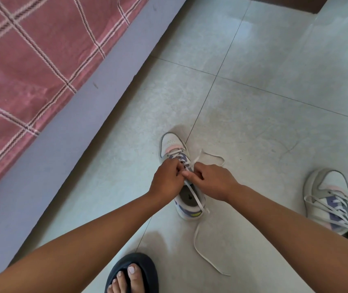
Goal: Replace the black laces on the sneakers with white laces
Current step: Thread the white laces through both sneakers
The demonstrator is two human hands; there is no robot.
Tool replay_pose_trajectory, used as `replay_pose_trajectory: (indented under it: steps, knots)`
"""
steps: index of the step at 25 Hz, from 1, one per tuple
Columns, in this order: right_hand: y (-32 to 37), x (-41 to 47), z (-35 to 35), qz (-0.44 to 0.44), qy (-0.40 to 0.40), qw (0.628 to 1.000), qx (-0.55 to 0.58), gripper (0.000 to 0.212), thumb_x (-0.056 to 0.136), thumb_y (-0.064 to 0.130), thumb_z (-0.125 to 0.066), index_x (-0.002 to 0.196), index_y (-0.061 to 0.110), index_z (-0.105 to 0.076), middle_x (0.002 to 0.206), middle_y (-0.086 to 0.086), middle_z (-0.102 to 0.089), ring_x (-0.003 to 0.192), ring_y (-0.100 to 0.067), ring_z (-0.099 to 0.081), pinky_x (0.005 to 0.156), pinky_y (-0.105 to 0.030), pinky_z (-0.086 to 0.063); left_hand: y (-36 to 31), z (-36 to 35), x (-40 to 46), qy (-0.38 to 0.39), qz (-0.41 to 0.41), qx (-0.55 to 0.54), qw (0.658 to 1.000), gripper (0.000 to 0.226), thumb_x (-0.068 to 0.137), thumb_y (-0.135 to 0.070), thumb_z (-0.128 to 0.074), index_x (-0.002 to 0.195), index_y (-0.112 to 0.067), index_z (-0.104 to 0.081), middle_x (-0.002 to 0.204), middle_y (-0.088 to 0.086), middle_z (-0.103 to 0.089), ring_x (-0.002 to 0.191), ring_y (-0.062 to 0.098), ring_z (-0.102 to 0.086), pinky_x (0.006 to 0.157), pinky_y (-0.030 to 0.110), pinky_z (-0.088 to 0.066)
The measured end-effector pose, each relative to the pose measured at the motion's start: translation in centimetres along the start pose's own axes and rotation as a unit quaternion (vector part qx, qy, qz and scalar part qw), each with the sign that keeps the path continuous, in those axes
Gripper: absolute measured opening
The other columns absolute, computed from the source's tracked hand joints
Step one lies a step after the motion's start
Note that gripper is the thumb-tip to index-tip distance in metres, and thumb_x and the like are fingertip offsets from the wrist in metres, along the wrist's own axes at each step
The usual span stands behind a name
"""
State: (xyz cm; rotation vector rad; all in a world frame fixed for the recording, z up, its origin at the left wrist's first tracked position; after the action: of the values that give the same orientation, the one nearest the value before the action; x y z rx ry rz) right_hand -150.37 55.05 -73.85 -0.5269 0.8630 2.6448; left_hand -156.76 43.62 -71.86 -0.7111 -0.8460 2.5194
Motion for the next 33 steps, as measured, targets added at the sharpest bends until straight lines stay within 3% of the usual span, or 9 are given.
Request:
replay_pose_trajectory:
  steps: [6,9,12,15,18,23,26,29,33]
  knots:
    - [-0.1,-0.7,0.2,0.002,-0.061,0.992,-0.109,0.033,0.095,0.048,-0.038,0.083,0.018,-0.043,0.086,-0.007,-0.067,0.077,-0.028,-0.062,0.058,-0.028,-0.031,-0.2,1.5,-0.6,0.022,0.016,-0.074,0.997,0.022,0.095,-0.015,-0.048,0.074,-0.019,-0.045,0.086,-0.005,-0.055,0.079,0.007,-0.052,0.067,0.007,-0.036]
    - [-0.1,-0.6,0.4,-0.024,-0.083,0.989,-0.120,0.038,0.095,0.046,-0.038,0.092,0.013,-0.056,0.090,-0.010,-0.068,0.082,-0.031,-0.063,0.060,-0.028,-0.033,-0.8,2.4,-1.2,0.101,0.036,-0.341,0.934,0.017,0.098,-0.012,-0.045,0.081,-0.013,-0.049,0.106,0.007,-0.068,0.102,0.016,-0.063,0.090,0.024,-0.047]
    - [-0.7,-0.7,0.9,-0.057,-0.096,0.989,-0.101,0.039,0.094,0.045,-0.040,0.089,0.011,-0.057,0.090,-0.011,-0.068,0.080,-0.031,-0.062,0.059,-0.029,-0.033,-0.9,2.9,-2.4,0.209,0.087,-0.461,0.858,0.020,0.100,-0.012,-0.038,0.082,-0.008,-0.045,0.081,0.016,-0.071,0.077,0.023,-0.070,0.057,0.023,-0.052]
    - [-1.4,-0.7,1.6,-0.097,-0.101,0.988,-0.071,0.034,0.094,0.042,-0.041,0.080,0.012,-0.051,0.087,-0.012,-0.067,0.071,-0.030,-0.055,0.056,-0.029,-0.029,0.6,2.1,-4.6,0.397,0.119,-0.298,0.860,0.019,0.100,-0.013,-0.040,0.081,-0.011,-0.043,0.068,0.008,-0.067,0.051,0.014,-0.059,0.039,0.017,-0.029]
    - [-2.5,-0.8,2.8,-0.139,-0.117,0.982,-0.044,0.035,0.093,0.043,-0.042,0.075,0.013,-0.045,0.086,-0.012,-0.065,0.065,-0.027,-0.045,0.052,-0.029,-0.025,3.7,1.3,-8.2,0.598,0.152,-0.067,0.784,0.018,0.099,-0.009,-0.041,0.082,-0.014,-0.045,0.070,0.008,-0.068,0.051,0.010,-0.063,0.039,0.017,-0.030]
    - [-3.3,-0.9,3.2,-0.161,-0.110,0.980,-0.026,0.038,0.093,0.045,-0.041,0.070,0.014,-0.041,0.079,-0.009,-0.060,0.066,-0.025,-0.045,0.055,-0.029,-0.028,9.6,3.2,-8.7,0.589,0.198,0.382,0.684,0.023,0.098,-0.015,-0.042,0.095,-0.004,-0.063,0.115,0.023,-0.064,0.070,0.017,-0.060,0.068,0.023,-0.048]
    - [-3.3,-0.8,3.1,-0.154,-0.092,0.984,-0.006,0.035,0.092,0.047,-0.041,0.070,0.020,-0.038,0.071,-0.001,-0.053,0.062,-0.021,-0.047,0.048,-0.028,-0.026,7.5,2.5,-6.7,0.493,0.198,0.305,0.790,0.027,0.098,-0.017,-0.046,0.118,-0.001,-0.055,0.115,0.021,-0.065,0.075,0.023,-0.064,0.069,0.029,-0.051]
    - [-3.2,-0.6,3.7,-0.105,-0.108,0.982,0.110,0.025,0.094,0.044,-0.043,0.094,0.019,-0.042,0.065,0.002,-0.052,0.057,-0.015,-0.048,0.050,-0.029,-0.032,1.7,2.2,-2.3,0.254,-0.004,0.276,0.927,0.023,0.099,-0.033,-0.040,0.107,-0.016,-0.054,0.105,0.003,-0.065,0.093,0.023,-0.060,0.072,0.029,-0.043]
    - [-3.0,0.6,5.5,-0.056,-0.105,0.977,0.175,0.013,0.095,0.029,-0.051,0.098,0.018,-0.057,0.068,0.003,-0.054,0.062,-0.013,-0.048,0.057,-0.027,-0.036,-3.8,1.2,0.4,0.080,-0.094,0.176,0.977,0.017,0.098,-0.034,-0.041,0.101,-0.021,-0.052,0.086,-0.007,-0.056,0.078,0.017,-0.053,0.060,0.027,-0.033]
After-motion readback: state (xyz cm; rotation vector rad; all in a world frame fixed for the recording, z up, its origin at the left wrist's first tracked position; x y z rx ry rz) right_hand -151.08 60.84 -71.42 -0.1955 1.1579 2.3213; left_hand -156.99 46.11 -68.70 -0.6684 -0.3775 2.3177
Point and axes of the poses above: each hand's wrist, its own x-axis towards the middle knuckle, its own z-axis out of the back of the hand, y = z × x, the point moved 6 cm from there along x, towards the middle knuckle
